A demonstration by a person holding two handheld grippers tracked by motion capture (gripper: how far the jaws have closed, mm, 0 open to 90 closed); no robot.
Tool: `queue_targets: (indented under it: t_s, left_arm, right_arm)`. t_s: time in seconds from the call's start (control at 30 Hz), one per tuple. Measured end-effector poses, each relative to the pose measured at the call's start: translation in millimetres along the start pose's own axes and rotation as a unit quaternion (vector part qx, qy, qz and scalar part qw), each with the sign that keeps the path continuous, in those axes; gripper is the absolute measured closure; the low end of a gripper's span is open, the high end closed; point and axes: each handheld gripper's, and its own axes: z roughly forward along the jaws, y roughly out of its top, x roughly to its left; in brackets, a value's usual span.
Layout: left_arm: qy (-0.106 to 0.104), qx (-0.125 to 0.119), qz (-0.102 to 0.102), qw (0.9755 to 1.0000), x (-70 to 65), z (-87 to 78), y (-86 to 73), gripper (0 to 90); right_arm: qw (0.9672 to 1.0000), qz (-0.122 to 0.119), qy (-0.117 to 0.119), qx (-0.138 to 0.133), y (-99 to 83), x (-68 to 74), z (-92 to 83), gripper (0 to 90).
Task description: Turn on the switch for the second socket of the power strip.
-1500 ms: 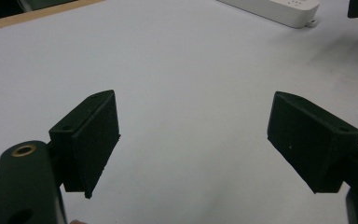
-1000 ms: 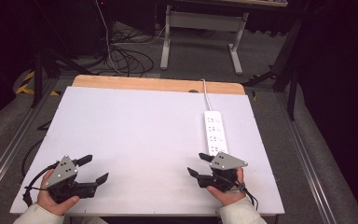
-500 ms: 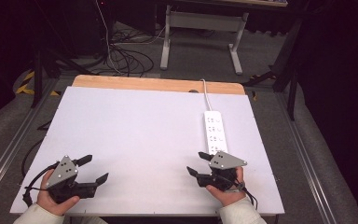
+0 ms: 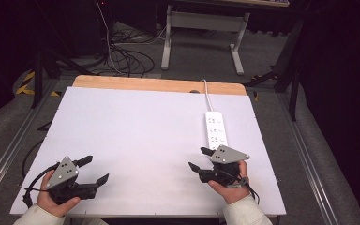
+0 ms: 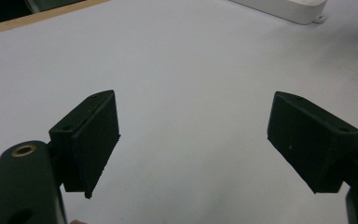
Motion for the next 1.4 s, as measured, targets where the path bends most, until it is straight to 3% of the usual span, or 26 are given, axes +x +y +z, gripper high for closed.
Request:
queue_targets:
  t_s: [0.6, 1.4]
  left_arm:
    - [0.005, 0.001, 0.003, 1.0, 0.5, -0.3, 0.0, 17.4]
    - [0.005, 0.003, 0.0, 1.0, 0.4, 0.3, -0.1, 17.4]
  right_arm:
    - [1.0, -0.007, 0.002, 0.005, 28.3, -16.1, -6.4, 35.5]
    - [0.9999, -0.002, -0.011, 0.01, 39.0, -33.0, -9.2, 35.4]
